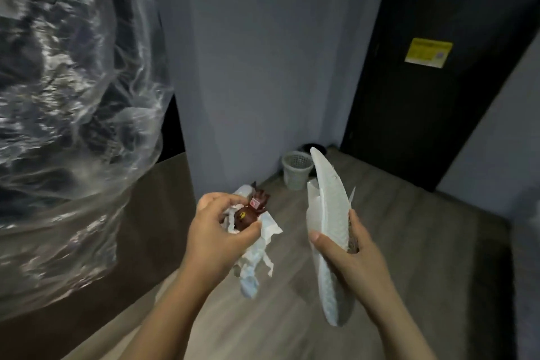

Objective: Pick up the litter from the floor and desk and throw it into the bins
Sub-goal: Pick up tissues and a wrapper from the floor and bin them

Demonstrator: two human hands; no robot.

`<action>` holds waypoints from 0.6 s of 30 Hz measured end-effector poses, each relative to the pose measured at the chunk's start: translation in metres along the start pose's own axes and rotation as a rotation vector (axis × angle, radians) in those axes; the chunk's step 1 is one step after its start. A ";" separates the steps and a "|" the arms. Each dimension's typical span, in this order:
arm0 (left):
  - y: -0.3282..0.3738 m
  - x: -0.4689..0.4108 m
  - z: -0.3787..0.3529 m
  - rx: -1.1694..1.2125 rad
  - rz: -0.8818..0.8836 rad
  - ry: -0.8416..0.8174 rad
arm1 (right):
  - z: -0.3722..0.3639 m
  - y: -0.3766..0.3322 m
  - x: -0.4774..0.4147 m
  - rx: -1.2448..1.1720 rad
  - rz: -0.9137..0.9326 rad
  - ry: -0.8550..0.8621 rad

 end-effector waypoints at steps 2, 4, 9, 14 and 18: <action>0.001 -0.031 -0.030 0.012 0.011 -0.047 | 0.011 0.016 -0.028 0.020 -0.030 0.036; 0.002 -0.067 -0.057 0.022 0.002 -0.078 | 0.017 0.031 -0.063 0.056 -0.054 0.055; 0.006 -0.171 -0.107 0.037 -0.015 -0.127 | 0.024 0.056 -0.159 0.158 -0.103 0.133; 0.009 -0.275 -0.160 0.013 -0.006 -0.188 | 0.029 0.075 -0.251 0.164 -0.114 0.193; 0.006 -0.332 -0.213 -0.013 0.032 -0.256 | 0.042 0.103 -0.315 0.164 -0.163 0.199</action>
Point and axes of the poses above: each hand's wrist, its own x-axis away from the middle knuckle, its own z-axis out of the back of the hand, y = z × x, the point moved 7 cm from there along -x, towards the middle knuckle, and after that the axes turned 12 degrees about z, right-handed, at the moved point
